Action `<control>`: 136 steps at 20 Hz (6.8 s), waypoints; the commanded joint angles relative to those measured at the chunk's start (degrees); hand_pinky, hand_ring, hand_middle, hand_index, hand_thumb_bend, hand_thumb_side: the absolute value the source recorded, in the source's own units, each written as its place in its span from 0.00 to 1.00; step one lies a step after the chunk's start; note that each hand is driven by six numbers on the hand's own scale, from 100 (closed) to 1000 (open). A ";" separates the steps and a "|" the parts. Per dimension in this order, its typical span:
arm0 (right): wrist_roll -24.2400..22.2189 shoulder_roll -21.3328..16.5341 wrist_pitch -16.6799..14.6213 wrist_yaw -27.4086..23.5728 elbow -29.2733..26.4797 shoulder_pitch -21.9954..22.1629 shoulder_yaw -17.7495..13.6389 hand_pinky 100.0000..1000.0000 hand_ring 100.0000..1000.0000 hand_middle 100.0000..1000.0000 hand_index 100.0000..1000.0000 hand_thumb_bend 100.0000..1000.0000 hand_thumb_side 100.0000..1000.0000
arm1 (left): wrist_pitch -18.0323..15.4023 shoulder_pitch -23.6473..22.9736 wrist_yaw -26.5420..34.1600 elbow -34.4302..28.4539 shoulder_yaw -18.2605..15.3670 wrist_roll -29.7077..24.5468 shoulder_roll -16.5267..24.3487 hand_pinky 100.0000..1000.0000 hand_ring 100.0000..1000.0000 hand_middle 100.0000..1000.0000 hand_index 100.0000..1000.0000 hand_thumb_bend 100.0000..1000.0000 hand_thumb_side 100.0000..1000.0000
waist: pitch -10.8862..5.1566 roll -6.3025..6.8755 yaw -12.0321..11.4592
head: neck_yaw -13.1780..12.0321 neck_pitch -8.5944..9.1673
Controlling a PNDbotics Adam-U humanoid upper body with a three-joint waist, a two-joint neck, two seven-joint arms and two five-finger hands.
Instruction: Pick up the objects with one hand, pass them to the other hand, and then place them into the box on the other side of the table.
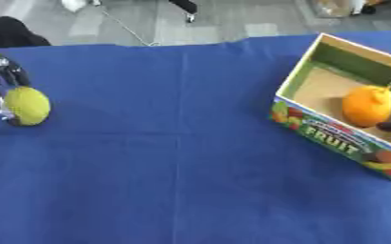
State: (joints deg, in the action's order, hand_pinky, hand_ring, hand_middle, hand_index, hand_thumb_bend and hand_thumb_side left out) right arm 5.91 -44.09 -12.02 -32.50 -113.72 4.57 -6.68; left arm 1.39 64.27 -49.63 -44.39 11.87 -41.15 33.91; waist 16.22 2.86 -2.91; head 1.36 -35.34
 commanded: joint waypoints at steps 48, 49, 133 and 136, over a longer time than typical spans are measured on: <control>-0.81 0.52 1.97 1.79 -0.87 0.31 0.36 0.69 1.00 0.97 0.97 0.00 0.55 | 2.01 0.09 -4.30 -0.62 -3.25 14.46 0.42 0.58 0.54 0.45 0.47 0.25 0.00 | -0.82 -0.93 0.48 | -0.23 0.71; -0.79 0.44 1.91 1.73 -0.87 0.40 0.29 0.69 1.00 0.97 0.97 0.00 0.55 | 2.17 -0.06 -3.24 -1.88 -3.14 14.59 0.97 0.57 0.53 0.44 0.46 0.25 0.00 | -0.89 -0.90 0.42 | -0.08 0.61; -30.21 -27.01 -5.13 27.96 -0.87 -31.72 15.24 0.80 0.96 0.87 0.91 0.25 0.17 | -4.09 -21.72 23.56 -34.23 8.52 52.36 -28.14 0.43 0.41 0.36 0.39 0.00 0.09 | -5.72 -4.17 0.63 | 3.92 -5.25; -33.06 -24.85 -3.38 30.81 -0.87 -32.84 16.00 0.80 0.97 0.88 0.91 0.20 0.10 | -4.46 -21.78 23.34 -33.54 8.73 52.23 -28.56 0.43 0.41 0.36 0.39 0.00 0.08 | -5.89 -4.24 0.69 | 4.11 -5.38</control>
State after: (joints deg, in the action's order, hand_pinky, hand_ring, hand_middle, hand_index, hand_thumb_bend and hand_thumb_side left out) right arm -26.06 -68.39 -15.94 -2.91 -114.08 -27.45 9.68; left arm -2.75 41.00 -25.93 -77.36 20.54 11.17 5.56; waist 12.24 -0.48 -2.27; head 5.27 -40.37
